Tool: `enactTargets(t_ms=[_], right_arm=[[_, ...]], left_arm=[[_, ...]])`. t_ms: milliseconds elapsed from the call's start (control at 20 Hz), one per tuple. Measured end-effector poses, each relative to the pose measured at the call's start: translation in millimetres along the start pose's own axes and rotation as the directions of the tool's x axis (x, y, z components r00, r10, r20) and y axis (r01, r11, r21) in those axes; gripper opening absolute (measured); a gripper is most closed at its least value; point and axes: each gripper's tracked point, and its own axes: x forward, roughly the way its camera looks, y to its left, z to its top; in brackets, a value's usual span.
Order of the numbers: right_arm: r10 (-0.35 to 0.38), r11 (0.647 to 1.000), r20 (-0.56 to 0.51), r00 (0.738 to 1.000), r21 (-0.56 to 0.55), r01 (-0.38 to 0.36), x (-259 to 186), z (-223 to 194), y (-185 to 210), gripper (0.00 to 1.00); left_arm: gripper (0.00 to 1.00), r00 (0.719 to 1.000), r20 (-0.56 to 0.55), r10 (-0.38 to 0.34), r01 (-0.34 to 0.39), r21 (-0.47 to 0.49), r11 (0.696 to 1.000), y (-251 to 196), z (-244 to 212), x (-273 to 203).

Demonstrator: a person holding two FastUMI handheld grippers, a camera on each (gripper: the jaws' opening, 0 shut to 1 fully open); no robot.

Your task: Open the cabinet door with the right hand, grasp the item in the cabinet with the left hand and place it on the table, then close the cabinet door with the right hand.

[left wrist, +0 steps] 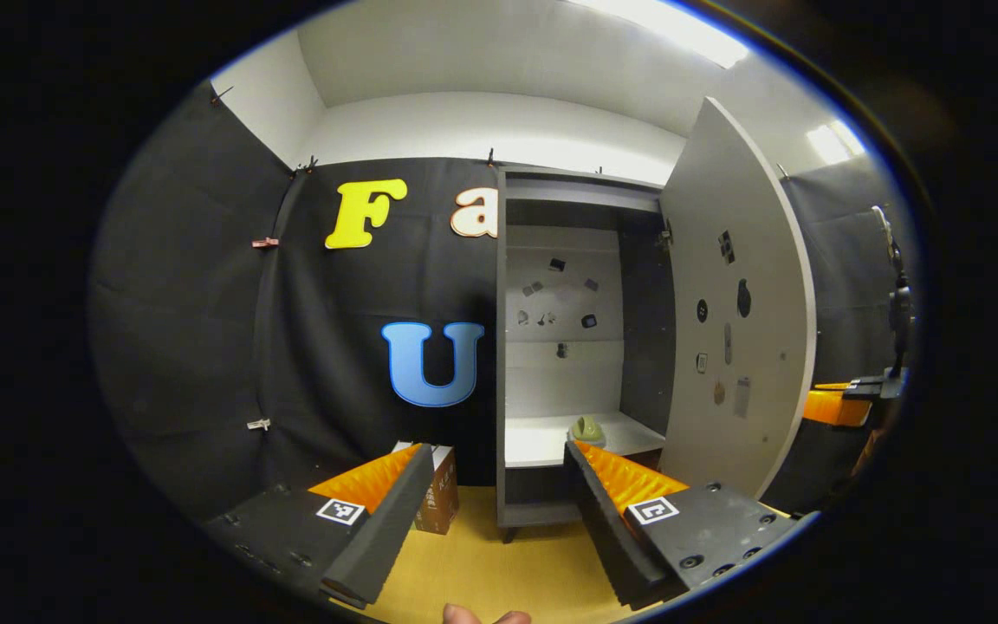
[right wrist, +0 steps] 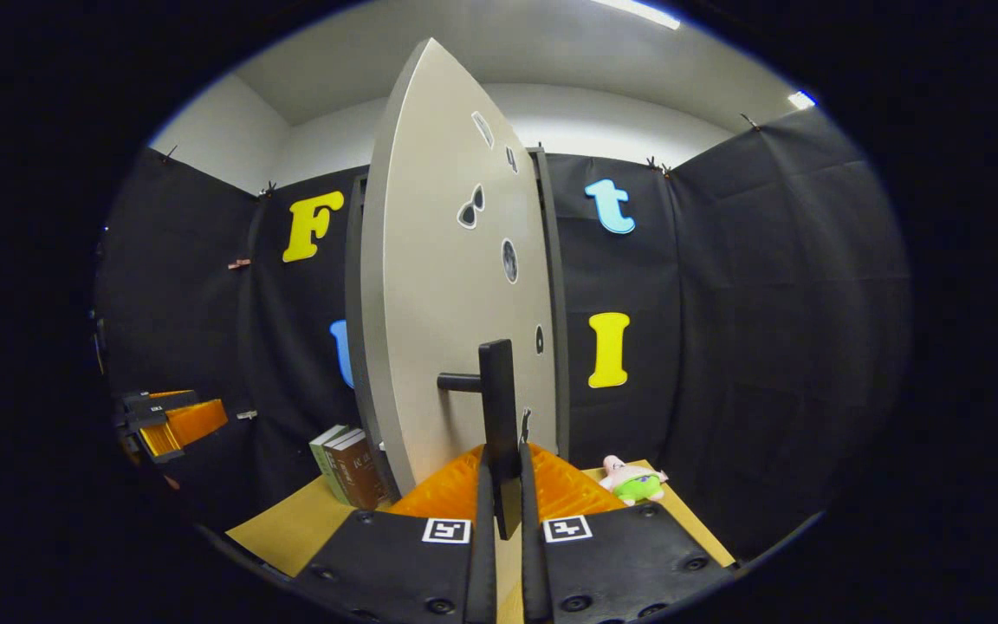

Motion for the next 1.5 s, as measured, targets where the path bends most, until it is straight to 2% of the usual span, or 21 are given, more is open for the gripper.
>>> enactTargets(t_ms=[150,300,400,550,600,650,750,850,1000,1050,1100,1150,1200,1250,1400,1500], right_arm=[[0.001,1.0,-0.002,1.0,-0.024,-0.002,-3.6,1.0,-17.4,0.15],[-0.005,1.0,0.001,1.0,-0.02,0.005,-8.9,4.9,-27.4,0.15],[-0.03,0.999,0.009,1.0,-0.02,0.03,-11.2,8.1,-45.8,0.15],[-0.078,0.995,0.029,0.997,-0.064,0.08,-14.7,10.5,-76.1,0.12],[-0.089,0.994,0.037,0.995,-0.064,0.092,-16.0,12.3,-85.8,0.22],[-0.079,0.996,0.039,0.996,-0.046,0.081,-15.3,12.9,-87.9,0.1],[-0.041,0.999,0.04,0.998,-0.011,0.041,-17.5,13.9,-82.9,0.11],[-0.011,0.999,0.054,0.998,-0.03,0.013,-19.7,18.0,-84.6,0.11],[0.007,0.999,0.063,0.998,-0.045,-0.004,-29.6,20.2,-92.4,0.17],[0.0,0.999,0.071,0.997,-0.041,0.003,-33.9,23.8,-97.6,0.13],[-0.008,0.999,0.083,0.997,-0.033,0.011,-39.1,26.7,-103.7,0.26],[-0.034,0.999,0.091,0.995,-0.029,0.037,-44.0,30.0,-114.3,0.29],[-0.073,0.997,0.099,0.992,-0.028,0.076,-45.4,30.9,-128.0,0.39],[-0.117,0.992,0.104,0.988,-0.028,0.121,-46.7,31.0,-142.4,0.39],[-0.226,0.972,0.114,0.967,-0.037,0.231,-45.4,27.9,-177.9,0.98],[-0.266,0.961,0.128,0.955,-0.044,0.274,-51.8,29.7,-188.6,0.97]], left_arm=[[0.92,1.0,0.001,-0.021,0.021,-0.007,1.0,-16.2,2.4,10.4],[0.94,0.999,0.004,-0.044,0.044,-0.011,0.999,-32.7,7.4,23.9],[0.92,0.999,-0.005,-0.043,0.043,-0.002,0.999,-40.4,6.9,33.7],[0.95,0.998,-0.008,-0.059,0.059,0.005,0.998,-57.3,8.6,50.9],[0.92,0.998,-0.01,-0.069,0.069,-0.001,0.998,-63.9,9.3,55.7],[0.94,0.997,-0.015,-0.08,0.079,-0.01,0.997,-70.6,8.3,61.1],[0.94,0.995,-0.024,-0.096,0.096,-0.021,0.995,-82.7,8.8,69.4],[0.94,0.993,-0.031,-0.115,0.115,-0.009,0.993,-93.6,9.2,78.1],[0.95,0.99,-0.039,-0.139,0.139,0.001,0.99,-104.3,9.3,92.4],[0.95,0.989,-0.038,-0.145,0.145,-0.002,0.989,-107.9,10.2,98.0],[0.95,0.988,-0.035,-0.152,0.152,-0.002,0.988,-111.5,13.0,103.5],[0.95,0.986,-0.034,-0.161,0.161,0.002,0.987,-115.2,15.6,110.2],[0.95,0.985,-0.034,-0.172,0.172,0.01,0.985,-119.6,18.1,117.1],[0.94,0.982,-0.033,-0.184,0.185,0.018,0.983,-123.6,19.9,124.0],[0.92,0.976,-0.043,-0.213,0.214,0.024,0.977,-135.9,22.4,147.8],[0.92,0.963,-0.077,-0.258,0.26,0.018,0.965,-149.2,17.8,169.1]])
